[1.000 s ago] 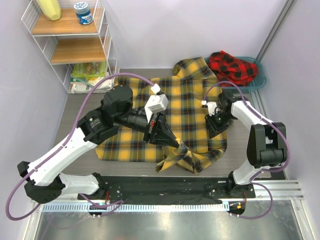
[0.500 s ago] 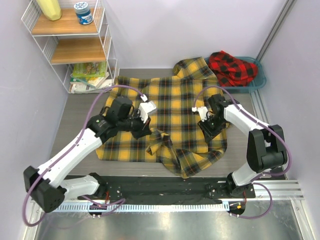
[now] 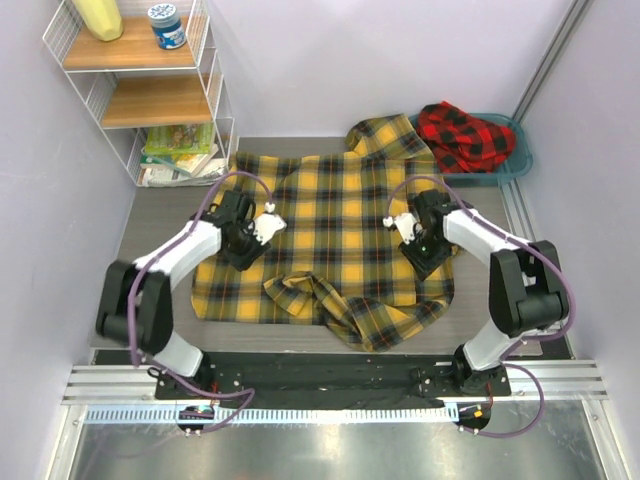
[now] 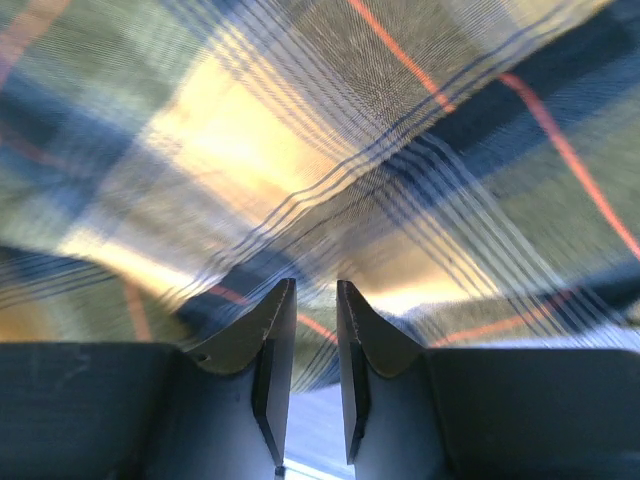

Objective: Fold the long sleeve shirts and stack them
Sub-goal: Flatten the shirt out

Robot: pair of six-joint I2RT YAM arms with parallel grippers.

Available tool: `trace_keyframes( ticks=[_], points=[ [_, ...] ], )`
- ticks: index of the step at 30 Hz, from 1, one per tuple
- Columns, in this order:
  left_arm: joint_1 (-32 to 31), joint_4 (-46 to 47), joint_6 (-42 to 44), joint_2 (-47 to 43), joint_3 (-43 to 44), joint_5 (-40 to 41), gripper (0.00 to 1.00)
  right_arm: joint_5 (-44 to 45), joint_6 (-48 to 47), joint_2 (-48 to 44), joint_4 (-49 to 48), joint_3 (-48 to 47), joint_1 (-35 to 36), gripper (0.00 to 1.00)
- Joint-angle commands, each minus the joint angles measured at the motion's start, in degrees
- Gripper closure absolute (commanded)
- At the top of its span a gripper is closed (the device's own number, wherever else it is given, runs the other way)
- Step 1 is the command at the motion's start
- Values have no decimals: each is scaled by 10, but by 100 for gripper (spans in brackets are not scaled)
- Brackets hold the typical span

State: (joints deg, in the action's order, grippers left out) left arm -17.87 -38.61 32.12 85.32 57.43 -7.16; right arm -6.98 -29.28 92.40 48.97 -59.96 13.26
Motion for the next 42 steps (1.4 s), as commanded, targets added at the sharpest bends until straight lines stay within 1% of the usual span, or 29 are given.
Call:
trace_keyframes(
  ticks=[1, 3, 5, 6, 8, 9, 11, 12, 13, 14, 15, 17, 18, 19, 20, 22, 23, 24, 25, 27, 28, 29, 31, 32, 35, 37, 38, 39, 42],
  points=[
    [36, 8, 55, 75, 15, 41, 64, 62, -43, 33, -37, 35, 0, 72],
    [43, 1, 68, 79, 3, 45, 66, 85, -62, 28, -38, 63, 0, 72],
    [46, -8, 79, 68, -27, 54, 68, 81, -71, 17, -30, 91, 1, 72],
    [45, -29, 89, 60, -37, 51, 72, 78, -81, 6, -12, 100, 2, 71],
    [45, -44, 94, 21, -81, 50, 77, 77, -89, -12, 8, 128, 6, 72],
    [46, -58, 99, 6, -96, 45, 78, 53, -95, -38, 32, 139, 14, 71],
    [45, -102, 112, -44, -121, 38, 79, 42, -111, -68, 62, 160, 27, 72],
    [44, -121, 118, -58, -141, 31, 79, 23, -123, -87, 99, 162, 34, 72],
    [44, -172, 126, -72, -146, 21, 78, 18, -136, -126, 108, 156, 34, 72],
    [44, -198, 142, -101, -149, -1, 79, 4, -147, -142, 128, 127, 34, 72],
    [45, -204, 129, -116, -142, 3, 81, -4, -150, -151, 159, 109, 34, 72],
    [49, -247, 144, -147, -106, -21, 82, 4, -148, -159, 162, 50, 33, 72],
    [49, -243, 133, -149, -86, -42, 81, 7, -148, -155, 157, 32, 32, 71],
    [49, -230, 116, -147, -38, -47, 78, 15, -145, -145, 148, 0, 23, 71],
    [49, -188, 84, -137, -16, -50, 71, 17, -129, -120, 127, -15, 18, 70],
    [50, -142, 48, -72, 55, -32, 68, 12, -110, -80, 112, -56, -1, 71],
    [50, -115, 40, -37, 85, -30, 64, 9, -98, -38, 97, -67, -9, 70],
    [49, -110, 35, 28, 112, -25, 64, 9, -70, -22, 88, -79, -15, 71],
    [50, -101, 31, 66, 165, -22, 64, 7, -60, -5, 83, -97, -22, 70],
    [52, -89, 22, 123, 211, -17, 56, -2, -37, 39, 71, -117, -39, 68],
    [51, -95, 22, 182, 239, -22, 51, -6, -32, 54, 69, -133, -45, 66],
    [51, -99, 20, 207, 281, -15, 44, -8, -26, 65, 68, -140, -53, 64],
    [54, -112, 19, 270, 317, 4, 44, -7, -24, 88, 66, -147, -57, 61],
    [56, -112, 22, 285, 328, 9, 43, -2, -25, 93, 59, -146, -58, 60],
    [67, -111, 44, 303, 313, 31, 43, 0, -36, 111, 52, -127, -57, 58],
    [73, -115, 62, 296, 270, 43, 43, 12, -48, 122, 50, -99, -51, 58],
    [75, -117, 67, 279, 252, 42, 44, 18, -63, 123, 45, -85, -48, 57],
    [77, -120, 73, 268, 208, 42, 44, 24, -71, 125, 44, -71, -46, 56],
    [78, -121, 94, 214, 132, 48, 44, 42, -93, 120, 42, -9, -32, 55]
  ],
)
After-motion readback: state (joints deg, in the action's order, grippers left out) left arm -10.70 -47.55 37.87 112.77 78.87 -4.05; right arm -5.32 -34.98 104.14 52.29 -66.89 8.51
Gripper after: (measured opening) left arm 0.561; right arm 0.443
